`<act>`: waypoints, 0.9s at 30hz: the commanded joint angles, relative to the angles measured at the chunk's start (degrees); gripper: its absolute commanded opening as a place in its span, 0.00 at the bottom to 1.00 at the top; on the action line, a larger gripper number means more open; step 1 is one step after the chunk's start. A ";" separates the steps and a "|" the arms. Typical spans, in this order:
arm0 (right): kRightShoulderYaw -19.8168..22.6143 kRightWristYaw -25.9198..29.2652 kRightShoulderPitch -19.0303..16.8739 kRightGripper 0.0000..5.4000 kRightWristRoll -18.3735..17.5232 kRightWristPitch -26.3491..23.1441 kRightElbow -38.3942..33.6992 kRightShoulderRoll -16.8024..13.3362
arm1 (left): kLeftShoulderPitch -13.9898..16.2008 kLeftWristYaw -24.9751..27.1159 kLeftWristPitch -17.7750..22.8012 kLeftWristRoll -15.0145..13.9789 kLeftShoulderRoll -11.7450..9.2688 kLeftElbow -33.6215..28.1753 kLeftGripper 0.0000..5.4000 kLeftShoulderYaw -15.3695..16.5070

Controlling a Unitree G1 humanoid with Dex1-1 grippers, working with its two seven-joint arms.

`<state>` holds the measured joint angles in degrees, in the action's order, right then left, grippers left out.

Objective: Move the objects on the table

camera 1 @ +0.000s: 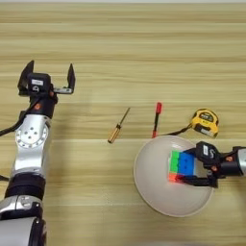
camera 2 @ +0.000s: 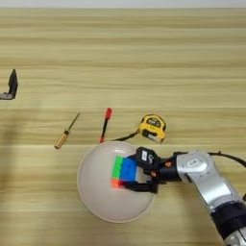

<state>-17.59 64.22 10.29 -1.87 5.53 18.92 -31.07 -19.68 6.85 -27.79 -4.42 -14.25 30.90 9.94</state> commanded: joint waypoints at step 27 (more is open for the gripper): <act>4.24 -1.17 2.93 0.61 -5.04 -1.77 -6.18 1.32 | 0.06 -0.23 0.56 0.76 0.15 0.06 1.00 -0.48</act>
<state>-14.19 63.04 11.54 -6.01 4.78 14.25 -29.58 -19.68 6.76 -27.79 -4.32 -14.24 30.91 9.87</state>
